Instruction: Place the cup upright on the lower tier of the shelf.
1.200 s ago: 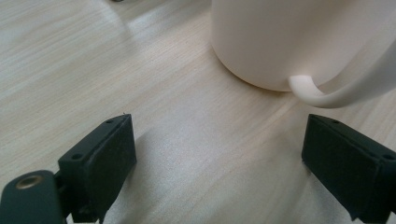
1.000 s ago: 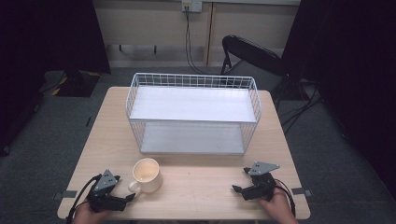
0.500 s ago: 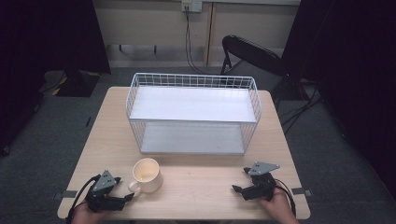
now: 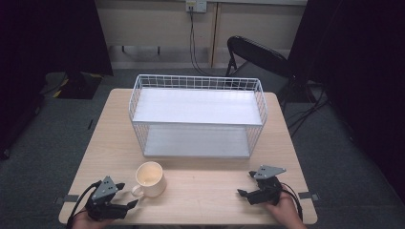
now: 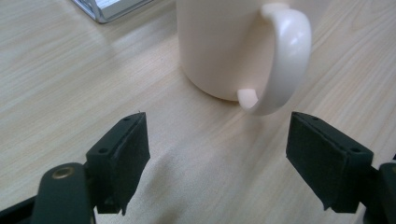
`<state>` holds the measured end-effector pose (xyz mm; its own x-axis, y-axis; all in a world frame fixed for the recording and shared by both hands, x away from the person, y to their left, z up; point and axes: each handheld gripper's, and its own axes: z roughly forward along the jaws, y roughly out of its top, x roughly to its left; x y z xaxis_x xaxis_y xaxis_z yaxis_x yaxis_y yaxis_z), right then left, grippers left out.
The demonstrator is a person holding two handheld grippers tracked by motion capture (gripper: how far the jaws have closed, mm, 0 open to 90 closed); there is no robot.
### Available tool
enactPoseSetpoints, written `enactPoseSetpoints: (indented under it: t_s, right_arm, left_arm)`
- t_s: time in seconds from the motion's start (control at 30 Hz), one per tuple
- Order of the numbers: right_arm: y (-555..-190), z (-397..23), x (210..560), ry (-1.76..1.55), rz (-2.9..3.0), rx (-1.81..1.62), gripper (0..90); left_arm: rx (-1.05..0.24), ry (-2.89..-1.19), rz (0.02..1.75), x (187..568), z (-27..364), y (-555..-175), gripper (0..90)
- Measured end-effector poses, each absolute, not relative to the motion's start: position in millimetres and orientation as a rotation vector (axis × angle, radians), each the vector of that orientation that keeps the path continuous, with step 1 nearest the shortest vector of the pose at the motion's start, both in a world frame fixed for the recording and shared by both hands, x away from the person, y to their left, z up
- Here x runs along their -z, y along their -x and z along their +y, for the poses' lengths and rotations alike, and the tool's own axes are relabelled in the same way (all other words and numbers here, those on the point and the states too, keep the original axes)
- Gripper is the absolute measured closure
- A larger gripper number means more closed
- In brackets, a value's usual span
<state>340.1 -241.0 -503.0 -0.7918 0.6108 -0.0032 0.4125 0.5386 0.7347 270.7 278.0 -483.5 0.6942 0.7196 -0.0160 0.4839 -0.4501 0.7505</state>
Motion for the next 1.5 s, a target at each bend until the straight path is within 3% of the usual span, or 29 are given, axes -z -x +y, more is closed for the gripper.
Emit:
enactPoseSetpoints:
  t_s: [0.4,1.5]
  right_arm:
    - [-340.5,-240.9,503.1,-0.855,2.519,-1.101,14.4]
    - [-340.5,-240.9,503.1,-0.854,2.52,-1.101,14.3]
  left_arm:
    - [-0.387,-2.095,0.942,474.3,269.3,-267.3,22.9]
    - [-0.416,-2.037,0.937,460.2,261.0,-264.4,45.8]
